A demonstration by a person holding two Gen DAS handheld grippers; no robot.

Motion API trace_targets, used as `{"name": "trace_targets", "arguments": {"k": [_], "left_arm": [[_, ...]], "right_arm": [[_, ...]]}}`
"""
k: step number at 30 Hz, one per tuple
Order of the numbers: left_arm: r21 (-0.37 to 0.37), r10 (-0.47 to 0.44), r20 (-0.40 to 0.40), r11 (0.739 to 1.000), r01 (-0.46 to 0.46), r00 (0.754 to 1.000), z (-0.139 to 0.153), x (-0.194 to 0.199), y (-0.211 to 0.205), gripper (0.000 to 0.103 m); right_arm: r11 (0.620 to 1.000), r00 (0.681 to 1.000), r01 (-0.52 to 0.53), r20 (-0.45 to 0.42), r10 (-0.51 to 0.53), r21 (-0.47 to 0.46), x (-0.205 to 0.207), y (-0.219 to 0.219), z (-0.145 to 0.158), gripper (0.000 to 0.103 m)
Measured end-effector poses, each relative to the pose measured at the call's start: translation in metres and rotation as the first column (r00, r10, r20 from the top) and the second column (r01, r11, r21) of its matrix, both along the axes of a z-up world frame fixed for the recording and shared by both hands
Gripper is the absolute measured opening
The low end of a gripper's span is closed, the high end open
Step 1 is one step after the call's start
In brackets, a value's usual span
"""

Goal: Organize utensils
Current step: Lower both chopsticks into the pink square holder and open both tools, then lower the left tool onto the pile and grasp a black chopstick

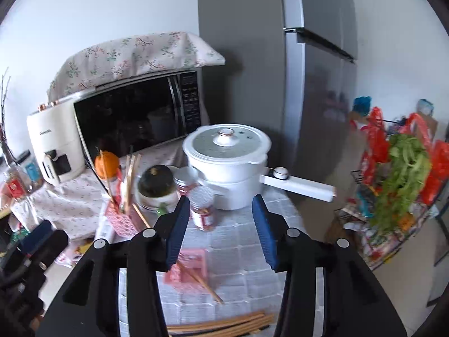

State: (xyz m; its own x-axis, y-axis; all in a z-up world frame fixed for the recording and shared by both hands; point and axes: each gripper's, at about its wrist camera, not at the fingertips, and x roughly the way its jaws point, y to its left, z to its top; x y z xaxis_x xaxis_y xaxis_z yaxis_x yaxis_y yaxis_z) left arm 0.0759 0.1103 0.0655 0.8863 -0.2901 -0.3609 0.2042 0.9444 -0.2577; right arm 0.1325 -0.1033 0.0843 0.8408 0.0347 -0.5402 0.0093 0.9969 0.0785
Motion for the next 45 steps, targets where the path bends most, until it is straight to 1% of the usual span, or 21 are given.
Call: {"name": "trace_targets", "arguments": {"k": [2, 4, 5, 7, 10, 15, 21, 24, 27, 29, 30, 32, 34, 35, 36, 37, 38, 39, 41, 43, 45], "left_arm": [[0.008, 0.0, 0.003, 1.0, 0.0, 1.0, 0.0, -0.005, -0.005, 0.078], [0.014, -0.003, -0.004, 1.0, 0.003, 1.0, -0.001, -0.009, -0.01, 0.083], [0.017, -0.003, -0.007, 1.0, 0.003, 1.0, -0.002, -0.01, -0.012, 0.085], [0.033, -0.005, -0.017, 0.999, 0.005, 1.0, -0.005, -0.014, -0.019, 0.088], [0.045, -0.014, -0.037, 0.999, 0.016, 0.999, -0.011, -0.018, -0.026, 0.091], [0.067, -0.027, -0.066, 0.997, 0.031, 0.997, -0.022, -0.026, -0.037, 0.096], [0.105, -0.056, -0.13, 0.992, 0.069, 0.99, -0.042, -0.03, -0.052, 0.096], [0.139, -0.081, -0.156, 0.985, 0.103, 0.984, -0.052, -0.033, -0.061, 0.096], [0.169, -0.135, -0.212, 0.971, 0.172, 0.968, -0.066, -0.033, -0.073, 0.096], [0.173, -0.178, -0.27, 0.958, 0.23, 0.946, -0.078, -0.03, -0.083, 0.096], [0.171, -0.207, -0.312, 0.948, 0.269, 0.927, -0.087, -0.028, -0.09, 0.096], [0.167, -0.243, -0.376, 0.931, 0.324, 0.894, -0.103, -0.023, -0.101, 0.096], [0.159, -0.278, -0.447, 0.911, 0.381, 0.85, -0.123, -0.015, -0.116, 0.096], [0.158, -0.291, -0.487, 0.898, 0.411, 0.823, -0.134, -0.009, -0.126, 0.096], [0.161, -0.296, -0.51, 0.889, 0.428, 0.807, -0.141, -0.005, -0.133, 0.096], [0.164, -0.304, -0.539, 0.877, 0.452, 0.786, -0.15, 0.001, -0.142, 0.096], [0.162, -0.313, -0.557, 0.868, 0.469, 0.77, -0.156, 0.006, -0.148, 0.096], [0.147, -0.33, -0.586, 0.855, 0.498, 0.74, -0.165, 0.014, -0.159, 0.096], [0.11, -0.353, -0.626, 0.843, 0.527, 0.695, -0.176, 0.026, -0.171, 0.095], [0.028, -0.4, -0.681, 0.822, 0.568, 0.613, -0.189, 0.04, -0.186, 0.087], [-0.023, -0.424, -0.72, 0.806, 0.591, 0.55, -0.199, 0.052, -0.2, 0.084]], "right_arm": [[1.0, 1.0, 0.013, -0.005, -0.013, -0.01, -0.008, -0.004, -0.004, 0.052], [0.999, 0.999, 0.036, 0.008, -0.036, -0.026, -0.018, -0.007, -0.009, 0.066], [0.999, 0.999, 0.044, 0.017, -0.043, -0.031, -0.025, -0.009, -0.011, 0.069], [0.998, 0.998, 0.054, 0.026, -0.053, -0.037, -0.037, -0.013, -0.016, 0.08], [0.997, 0.997, 0.075, 0.02, -0.074, -0.034, -0.05, -0.02, -0.022, 0.087], [0.994, 0.994, 0.105, -0.003, -0.105, 0.003, -0.071, -0.039, -0.035, 0.092], [0.994, 0.994, 0.11, -0.013, -0.11, 0.008, -0.1, -0.057, -0.051, 0.095], [0.993, 0.992, 0.116, -0.051, -0.116, 0.012, -0.115, -0.067, -0.065, 0.095], [0.986, 0.98, 0.158, -0.135, -0.15, 0.053, -0.133, -0.088, -0.092, 0.096], [0.974, 0.962, 0.208, -0.2, -0.186, 0.094, -0.145, -0.106, -0.112, 0.096], [0.966, 0.953, 0.232, -0.224, -0.203, 0.111, -0.149, -0.113, -0.12, 0.096], [0.936, 0.918, 0.318, -0.296, -0.263, 0.153, -0.162, -0.138, -0.144, 0.096], [0.9, 0.875, 0.398, -0.368, -0.314, 0.178, -0.172, -0.159, -0.168, 0.096], [0.885, 0.855, 0.428, -0.399, -0.331, 0.182, -0.173, -0.165, -0.175, 0.096], [0.862, 0.82, 0.471, -0.454, -0.349, 0.188, -0.173, -0.175, -0.186, 0.096], [0.851, 0.804, 0.485, -0.485, -0.343, 0.201, -0.171, -0.179, -0.192, 0.096], [0.84, 0.791, 0.496, -0.514, -0.331, 0.222, -0.171, -0.185, -0.198, 0.096], [0.827, 0.779, 0.509, -0.535, -0.326, 0.238, -0.17, -0.189, -0.204, 0.096], [0.811, 0.76, 0.531, -0.56, -0.329, 0.245, -0.169, -0.195, -0.21, 0.096], [0.794, 0.743, 0.548, -0.59, -0.317, 0.263, -0.167, -0.201, -0.218, 0.096], [0.777, 0.731, 0.553, -0.623, -0.279, 0.3, -0.165, -0.204, -0.225, 0.096]]}}
